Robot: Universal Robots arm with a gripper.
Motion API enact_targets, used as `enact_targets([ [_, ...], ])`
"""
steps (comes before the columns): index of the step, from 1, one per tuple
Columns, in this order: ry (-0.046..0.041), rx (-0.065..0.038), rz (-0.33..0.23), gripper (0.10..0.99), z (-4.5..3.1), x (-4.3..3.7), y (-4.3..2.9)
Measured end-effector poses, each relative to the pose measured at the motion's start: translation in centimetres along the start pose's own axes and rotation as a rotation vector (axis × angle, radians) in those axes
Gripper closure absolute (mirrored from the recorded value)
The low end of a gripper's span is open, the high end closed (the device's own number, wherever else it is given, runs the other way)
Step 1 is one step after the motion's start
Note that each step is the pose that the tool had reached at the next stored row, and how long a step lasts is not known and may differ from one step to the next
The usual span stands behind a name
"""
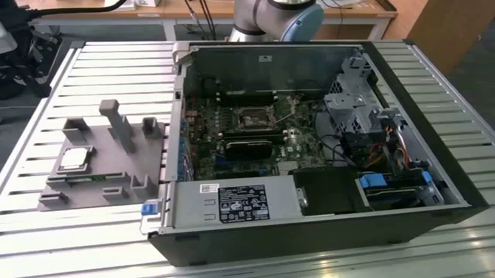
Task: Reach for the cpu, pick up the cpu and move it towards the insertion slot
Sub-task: 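Reach for the cpu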
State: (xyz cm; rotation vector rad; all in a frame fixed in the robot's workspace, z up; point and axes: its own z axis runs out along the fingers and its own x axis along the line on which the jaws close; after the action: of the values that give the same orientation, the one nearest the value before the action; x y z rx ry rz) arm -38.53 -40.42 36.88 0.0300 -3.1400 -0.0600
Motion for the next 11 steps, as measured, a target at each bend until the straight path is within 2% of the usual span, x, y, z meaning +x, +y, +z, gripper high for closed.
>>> enact_targets([
  [11,0.0000,0.000,0.000,0.980,0.00,0.21,0.01],
])
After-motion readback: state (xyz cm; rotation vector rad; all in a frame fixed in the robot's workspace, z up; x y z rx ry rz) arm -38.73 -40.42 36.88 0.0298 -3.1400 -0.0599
